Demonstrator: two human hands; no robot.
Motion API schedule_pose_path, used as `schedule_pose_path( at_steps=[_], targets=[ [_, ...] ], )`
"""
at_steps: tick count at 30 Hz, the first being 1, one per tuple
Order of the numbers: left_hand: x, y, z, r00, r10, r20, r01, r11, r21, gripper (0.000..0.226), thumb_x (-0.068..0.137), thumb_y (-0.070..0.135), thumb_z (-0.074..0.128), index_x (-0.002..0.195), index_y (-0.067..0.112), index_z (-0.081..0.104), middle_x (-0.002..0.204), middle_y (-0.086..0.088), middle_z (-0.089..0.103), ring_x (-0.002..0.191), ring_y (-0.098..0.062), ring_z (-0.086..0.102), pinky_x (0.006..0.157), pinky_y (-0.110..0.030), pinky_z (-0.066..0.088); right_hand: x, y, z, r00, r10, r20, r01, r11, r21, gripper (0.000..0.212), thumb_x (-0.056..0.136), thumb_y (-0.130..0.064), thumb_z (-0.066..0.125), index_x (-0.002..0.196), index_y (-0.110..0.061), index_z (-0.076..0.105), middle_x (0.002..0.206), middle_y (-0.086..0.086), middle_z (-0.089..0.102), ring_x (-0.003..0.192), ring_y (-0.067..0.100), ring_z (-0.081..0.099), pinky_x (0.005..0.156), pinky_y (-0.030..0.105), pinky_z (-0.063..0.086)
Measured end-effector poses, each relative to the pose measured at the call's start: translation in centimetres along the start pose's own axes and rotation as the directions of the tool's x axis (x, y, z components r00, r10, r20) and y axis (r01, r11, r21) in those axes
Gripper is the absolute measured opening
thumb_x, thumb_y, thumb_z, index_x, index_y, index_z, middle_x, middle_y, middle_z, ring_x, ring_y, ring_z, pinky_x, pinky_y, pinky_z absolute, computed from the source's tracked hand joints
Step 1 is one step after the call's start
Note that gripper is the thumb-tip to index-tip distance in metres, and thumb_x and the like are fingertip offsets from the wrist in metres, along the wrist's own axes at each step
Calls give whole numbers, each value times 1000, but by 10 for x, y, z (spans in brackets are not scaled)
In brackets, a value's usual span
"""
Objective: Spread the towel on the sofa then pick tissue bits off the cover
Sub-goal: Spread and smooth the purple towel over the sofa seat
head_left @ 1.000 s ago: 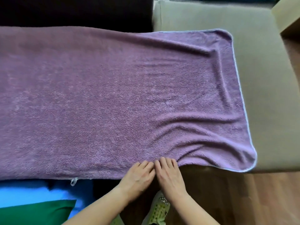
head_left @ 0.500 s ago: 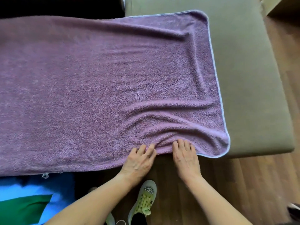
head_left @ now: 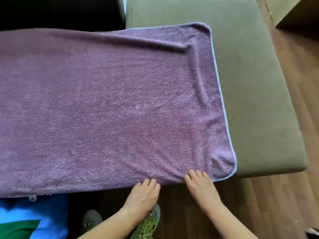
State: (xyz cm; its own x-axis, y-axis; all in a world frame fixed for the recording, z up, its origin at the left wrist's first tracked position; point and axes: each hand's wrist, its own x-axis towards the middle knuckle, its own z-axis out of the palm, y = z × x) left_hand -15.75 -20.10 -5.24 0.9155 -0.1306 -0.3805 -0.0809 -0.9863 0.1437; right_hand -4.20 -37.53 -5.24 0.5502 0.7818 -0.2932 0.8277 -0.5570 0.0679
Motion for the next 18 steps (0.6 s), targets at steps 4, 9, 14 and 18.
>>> schedule_pose_path(
  at_steps=[4,9,14,18],
  targets=[
    [10,4,-2,990,50,-128,-49,999,12,23,72,15,38,80,20,59,72,0,59,63,-19,57,50,-29,46,3,4,-4,989,146,37,-150,974,169,30,46,-10,73,68,-19,54,68,1,56,61,23,56,55,32,49],
    [43,11,-8,974,129,-187,-114,989,92,32,73,15,39,94,17,63,87,-4,66,71,-20,61,54,-28,49,26,42,-12,649,761,-20,-692,600,402,19,72,-2,62,89,-9,57,105,18,55,93,38,52,78,49,46],
    [54,19,-13,978,142,-150,-122,984,131,25,72,16,42,73,21,67,65,1,64,54,-16,58,42,-22,42,40,85,-12,478,852,215,-816,340,468,23,78,0,52,100,-7,50,112,23,45,102,42,46,86,49,43],
    [53,27,-13,982,145,-121,-131,985,116,23,73,14,45,61,22,63,53,5,55,45,-12,52,32,-18,37,31,105,-11,519,838,169,-749,351,562,22,72,8,50,89,-5,55,97,25,49,95,41,48,80,42,42]
  ],
)
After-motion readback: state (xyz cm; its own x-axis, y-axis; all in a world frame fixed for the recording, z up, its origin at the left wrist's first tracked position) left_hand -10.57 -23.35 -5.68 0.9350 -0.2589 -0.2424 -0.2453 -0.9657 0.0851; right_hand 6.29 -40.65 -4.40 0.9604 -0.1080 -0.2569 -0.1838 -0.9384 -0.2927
